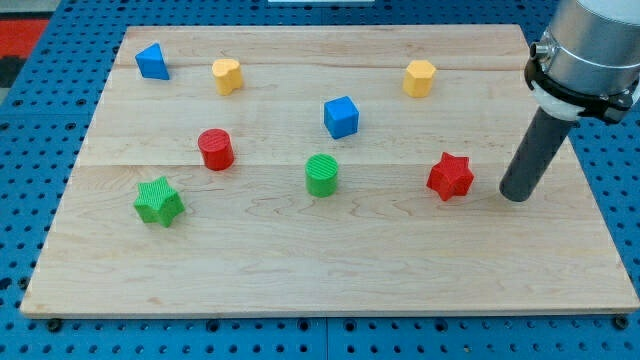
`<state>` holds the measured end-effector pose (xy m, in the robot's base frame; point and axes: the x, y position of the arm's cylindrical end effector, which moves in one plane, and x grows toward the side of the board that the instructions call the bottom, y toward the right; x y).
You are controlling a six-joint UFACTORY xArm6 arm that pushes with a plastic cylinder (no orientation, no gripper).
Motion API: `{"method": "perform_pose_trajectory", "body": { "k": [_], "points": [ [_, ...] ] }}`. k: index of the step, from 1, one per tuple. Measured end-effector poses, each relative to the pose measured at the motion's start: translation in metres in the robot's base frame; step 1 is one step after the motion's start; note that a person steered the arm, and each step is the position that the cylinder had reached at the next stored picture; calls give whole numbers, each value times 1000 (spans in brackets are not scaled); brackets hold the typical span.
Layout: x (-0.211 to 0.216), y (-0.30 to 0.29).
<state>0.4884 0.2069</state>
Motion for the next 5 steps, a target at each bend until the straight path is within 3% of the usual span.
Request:
{"method": "perform_pose_trajectory", "body": {
  "k": [2,3,4,5],
  "points": [
    [3,5],
    [30,17],
    [49,-22],
    [20,-44]
  ]
}}
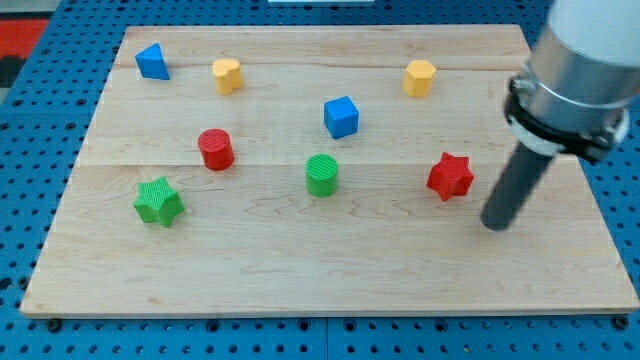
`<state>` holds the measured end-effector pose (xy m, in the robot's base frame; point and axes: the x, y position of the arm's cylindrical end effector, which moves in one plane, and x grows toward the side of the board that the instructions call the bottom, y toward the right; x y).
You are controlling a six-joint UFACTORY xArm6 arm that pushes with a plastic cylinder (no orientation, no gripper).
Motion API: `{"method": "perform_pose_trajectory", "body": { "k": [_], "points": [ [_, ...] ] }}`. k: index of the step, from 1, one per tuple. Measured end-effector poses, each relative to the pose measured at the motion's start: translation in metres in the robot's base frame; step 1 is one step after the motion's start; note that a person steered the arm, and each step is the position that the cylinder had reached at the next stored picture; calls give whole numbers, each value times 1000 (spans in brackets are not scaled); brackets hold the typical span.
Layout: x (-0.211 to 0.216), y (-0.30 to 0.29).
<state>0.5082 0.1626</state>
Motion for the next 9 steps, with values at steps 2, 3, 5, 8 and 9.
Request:
{"method": "perform_pose_trajectory", "body": {
  "k": [2,3,5,8,9],
  "points": [
    [-95,-113],
    [-99,-160],
    [-176,-127],
    [-245,-96],
    [-229,-89]
  ]
}}
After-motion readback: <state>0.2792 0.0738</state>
